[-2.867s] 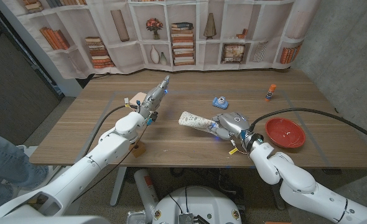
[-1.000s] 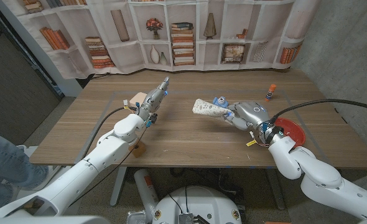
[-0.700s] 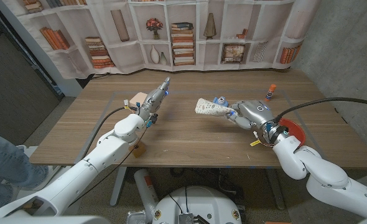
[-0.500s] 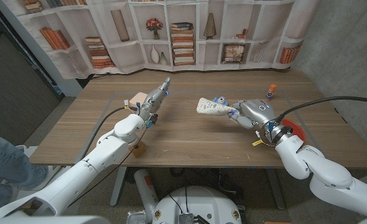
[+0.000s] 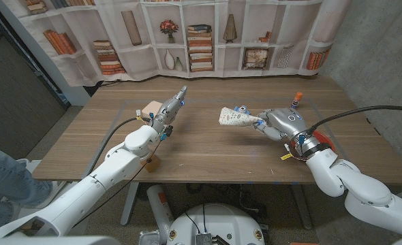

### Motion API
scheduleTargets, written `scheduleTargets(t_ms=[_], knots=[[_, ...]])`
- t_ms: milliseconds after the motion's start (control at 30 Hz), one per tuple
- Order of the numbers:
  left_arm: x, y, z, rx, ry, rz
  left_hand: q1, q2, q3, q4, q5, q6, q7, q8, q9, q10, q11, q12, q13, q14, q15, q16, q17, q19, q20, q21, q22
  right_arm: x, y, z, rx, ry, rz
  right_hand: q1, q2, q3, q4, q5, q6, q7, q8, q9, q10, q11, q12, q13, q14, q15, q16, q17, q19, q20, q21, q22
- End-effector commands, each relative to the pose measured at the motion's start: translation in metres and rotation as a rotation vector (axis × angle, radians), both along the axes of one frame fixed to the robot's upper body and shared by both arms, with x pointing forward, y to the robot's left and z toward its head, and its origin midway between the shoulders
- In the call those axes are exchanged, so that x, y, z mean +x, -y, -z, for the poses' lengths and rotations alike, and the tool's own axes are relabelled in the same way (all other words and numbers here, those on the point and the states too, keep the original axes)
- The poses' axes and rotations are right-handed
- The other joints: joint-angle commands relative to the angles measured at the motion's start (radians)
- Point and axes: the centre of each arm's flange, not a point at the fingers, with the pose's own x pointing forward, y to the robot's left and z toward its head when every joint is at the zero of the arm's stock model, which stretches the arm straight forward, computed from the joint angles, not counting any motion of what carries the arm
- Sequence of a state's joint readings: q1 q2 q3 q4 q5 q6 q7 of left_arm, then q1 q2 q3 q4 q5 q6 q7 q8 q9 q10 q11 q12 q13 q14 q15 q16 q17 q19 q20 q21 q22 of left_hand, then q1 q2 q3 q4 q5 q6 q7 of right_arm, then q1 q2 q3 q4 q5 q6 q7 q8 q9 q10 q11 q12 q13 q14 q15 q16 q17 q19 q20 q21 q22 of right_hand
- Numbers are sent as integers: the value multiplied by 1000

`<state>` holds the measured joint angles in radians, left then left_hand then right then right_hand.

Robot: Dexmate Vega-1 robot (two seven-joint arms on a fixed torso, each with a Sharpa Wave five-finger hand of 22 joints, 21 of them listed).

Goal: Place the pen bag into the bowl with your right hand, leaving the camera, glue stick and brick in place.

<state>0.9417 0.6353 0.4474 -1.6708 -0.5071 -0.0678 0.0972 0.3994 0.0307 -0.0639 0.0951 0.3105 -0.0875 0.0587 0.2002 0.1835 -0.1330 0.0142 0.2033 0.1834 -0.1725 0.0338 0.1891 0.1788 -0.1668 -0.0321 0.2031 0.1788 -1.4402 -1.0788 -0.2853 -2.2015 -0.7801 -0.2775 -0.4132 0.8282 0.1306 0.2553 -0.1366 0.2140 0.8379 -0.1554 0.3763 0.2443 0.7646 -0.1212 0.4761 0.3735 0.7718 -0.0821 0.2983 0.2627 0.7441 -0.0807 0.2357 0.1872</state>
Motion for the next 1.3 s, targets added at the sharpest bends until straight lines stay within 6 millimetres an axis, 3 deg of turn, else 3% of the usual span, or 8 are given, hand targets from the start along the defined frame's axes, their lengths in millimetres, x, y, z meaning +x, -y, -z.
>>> scheduleTargets(t_ms=[33, 1300], knots=[[0, 3, -1, 11, -4, 5, 4, 8, -4, 0, -1, -7, -2, -3, 5, -7, 0, 0, 4, -49, -5, -1, 4, -131, -17, 0, 5, -4, 19, 2, 28, 12, 56, 11, -2, 4, 2, -5, 10, 0, -2, 3, 5, -3, 1, 5, -3, -136, -3, 4, 7, -22, 1, 2], [21, 19, -15, 27, 0, 39, 7, 12, -13, 0, -1, -7, -3, -3, 5, -8, 1, 0, 4, -50, -3, -1, 4, -129, -16, 1, 5, -16, 68, 18, 144, 17, 231, 18, -1, 6, 5, -6, 20, -5, 0, 5, 18, -7, -2, 10, 3, -137, -11, 11, 2, -22, -5, 3]])
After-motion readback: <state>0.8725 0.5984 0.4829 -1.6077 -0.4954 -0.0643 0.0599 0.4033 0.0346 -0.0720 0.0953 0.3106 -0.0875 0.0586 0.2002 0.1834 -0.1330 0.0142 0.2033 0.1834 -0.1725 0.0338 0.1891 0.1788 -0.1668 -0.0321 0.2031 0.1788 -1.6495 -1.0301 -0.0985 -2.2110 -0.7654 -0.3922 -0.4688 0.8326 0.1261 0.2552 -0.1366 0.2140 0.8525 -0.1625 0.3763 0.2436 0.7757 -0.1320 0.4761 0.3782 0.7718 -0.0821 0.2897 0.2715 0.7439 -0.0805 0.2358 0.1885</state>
